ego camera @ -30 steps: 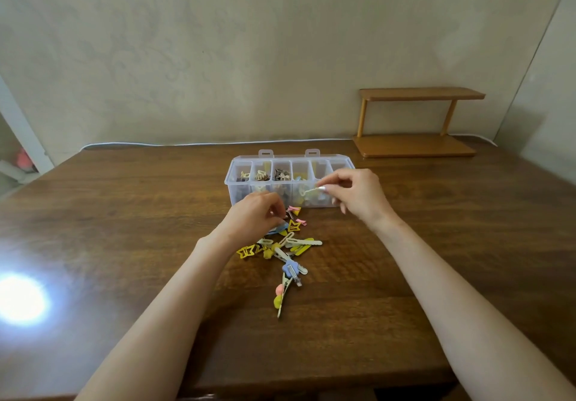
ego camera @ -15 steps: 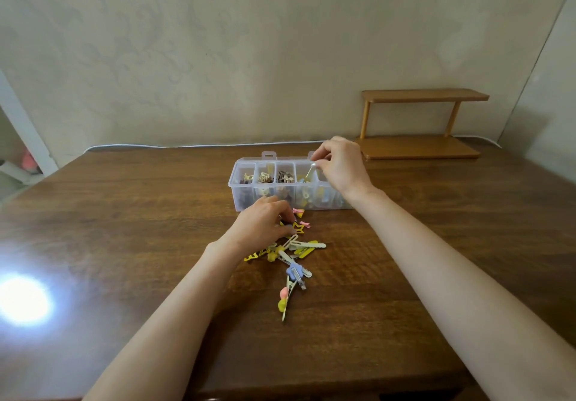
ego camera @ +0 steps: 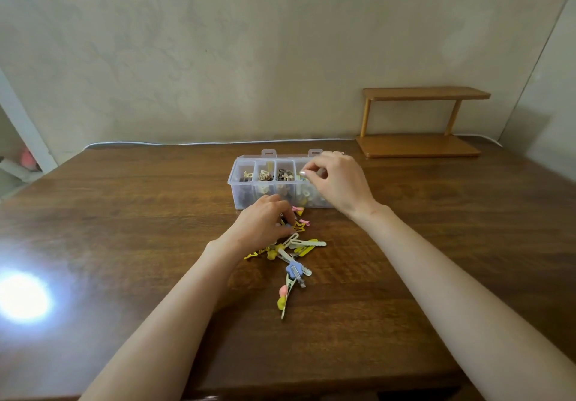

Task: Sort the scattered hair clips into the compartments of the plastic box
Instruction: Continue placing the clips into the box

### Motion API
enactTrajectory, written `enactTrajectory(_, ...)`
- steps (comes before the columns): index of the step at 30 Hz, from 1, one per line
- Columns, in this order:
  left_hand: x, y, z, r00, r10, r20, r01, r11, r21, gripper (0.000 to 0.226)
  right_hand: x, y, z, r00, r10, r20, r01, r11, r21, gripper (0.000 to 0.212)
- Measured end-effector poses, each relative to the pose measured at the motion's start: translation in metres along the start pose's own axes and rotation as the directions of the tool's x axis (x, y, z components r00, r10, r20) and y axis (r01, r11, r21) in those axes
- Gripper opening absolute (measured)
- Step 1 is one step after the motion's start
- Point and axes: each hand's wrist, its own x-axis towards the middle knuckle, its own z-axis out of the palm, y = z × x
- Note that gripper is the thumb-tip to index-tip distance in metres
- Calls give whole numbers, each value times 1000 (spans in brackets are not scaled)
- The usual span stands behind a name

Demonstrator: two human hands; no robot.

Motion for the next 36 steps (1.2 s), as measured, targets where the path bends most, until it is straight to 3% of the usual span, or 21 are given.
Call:
enactTrajectory(3,0,0,0,1000,11,-2,-11,1000,-7,15,-12,0,-2,997,-16,77,11,998,66,9)
enactTrajectory(6,-1,-1,-1,1000,9,-3,-9,999,-39,15,-21,3,-3,999,-1,43,-3,997,78,8)
enactTrajectory(9,-1,0,-5,999,7,-42,-14,987,-163,18,-26,4,-5,999,18,40,-22,996,88,8)
enactTrajectory(11,-2,3,-9,1000,28,7,-26,973,-228,22,-27,5,-5,997,33,74,-40,994,103,9)
enactTrajectory(15,-4,5,-12,978,81,194,-56,990,-131,22,-32,7,-4,982,49,184,-73,989,129,10)
enactTrajectory(20,-4,5,-11,985,91,150,-71,989,-132,14,-33,8,-4,974,109,199,-148,970,194,11)
enactTrajectory(24,-5,8,-12,998,63,28,-54,968,-246,12,-33,10,-8,973,162,166,-201,946,255,12)
enactTrajectory(30,-4,12,-10,984,-97,-149,19,892,-452,16,-31,13,-11,966,227,127,-256,918,304,9)
enactTrajectory(36,12,15,-14,838,-252,-483,33,908,-417,8,-30,18,-10,960,261,102,-280,912,300,8)
